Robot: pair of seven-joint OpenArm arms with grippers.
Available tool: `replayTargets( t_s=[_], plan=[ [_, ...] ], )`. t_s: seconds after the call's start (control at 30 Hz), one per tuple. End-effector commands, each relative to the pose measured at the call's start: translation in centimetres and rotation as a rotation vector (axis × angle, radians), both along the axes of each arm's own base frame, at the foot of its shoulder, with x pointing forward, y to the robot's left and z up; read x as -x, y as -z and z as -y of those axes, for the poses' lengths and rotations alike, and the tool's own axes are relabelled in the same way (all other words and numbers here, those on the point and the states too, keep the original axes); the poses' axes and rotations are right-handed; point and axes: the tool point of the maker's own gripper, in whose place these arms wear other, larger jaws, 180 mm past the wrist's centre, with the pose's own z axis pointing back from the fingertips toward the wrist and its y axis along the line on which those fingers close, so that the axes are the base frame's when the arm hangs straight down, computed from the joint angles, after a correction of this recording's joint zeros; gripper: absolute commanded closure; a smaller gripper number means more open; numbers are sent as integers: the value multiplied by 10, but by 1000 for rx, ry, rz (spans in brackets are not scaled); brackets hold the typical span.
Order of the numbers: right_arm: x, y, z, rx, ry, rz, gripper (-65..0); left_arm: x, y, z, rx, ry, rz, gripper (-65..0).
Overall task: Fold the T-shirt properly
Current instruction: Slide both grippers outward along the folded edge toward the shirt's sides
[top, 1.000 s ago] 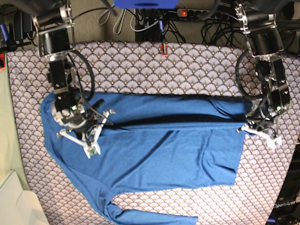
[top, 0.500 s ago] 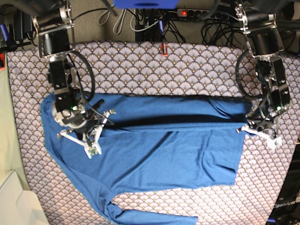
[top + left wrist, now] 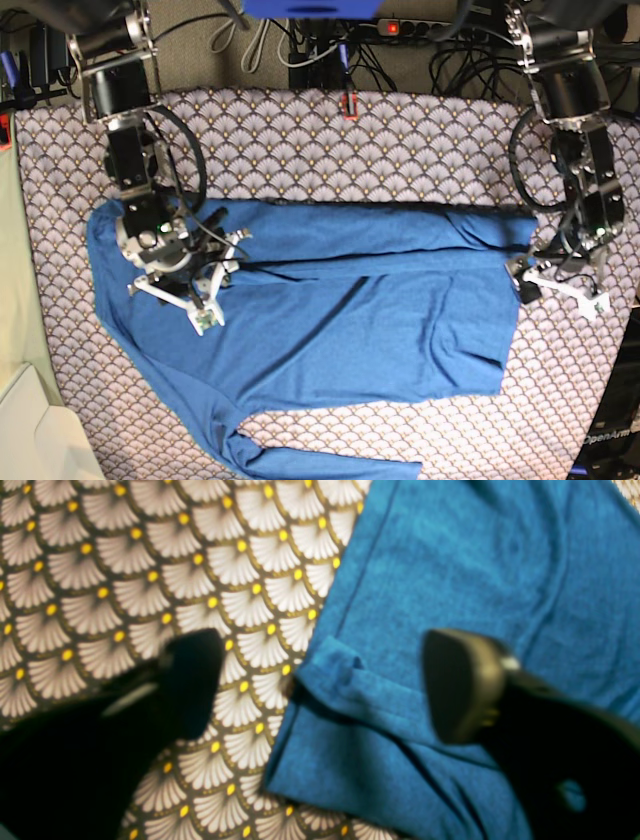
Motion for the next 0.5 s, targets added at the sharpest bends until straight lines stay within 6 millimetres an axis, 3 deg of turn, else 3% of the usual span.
replayTargets(
  t_s=[0.0, 0.07, 0.27, 0.47],
  plan=[
    [-14, -24, 2, -4, -4, 80, -332, -10, -20, -6, -20, 3, 56, -650],
    [-9, -30, 10, 8, 2, 99, -333, -9, -23, -8, -31, 3, 62, -650],
    [5, -48, 26, -2, 48, 152, -334, 8, -8, -11, -38, 4, 26, -650],
    [29, -46, 58, -4, 143, 153, -336, 31, 8, -4, -40, 18, -12, -650]
  ],
)
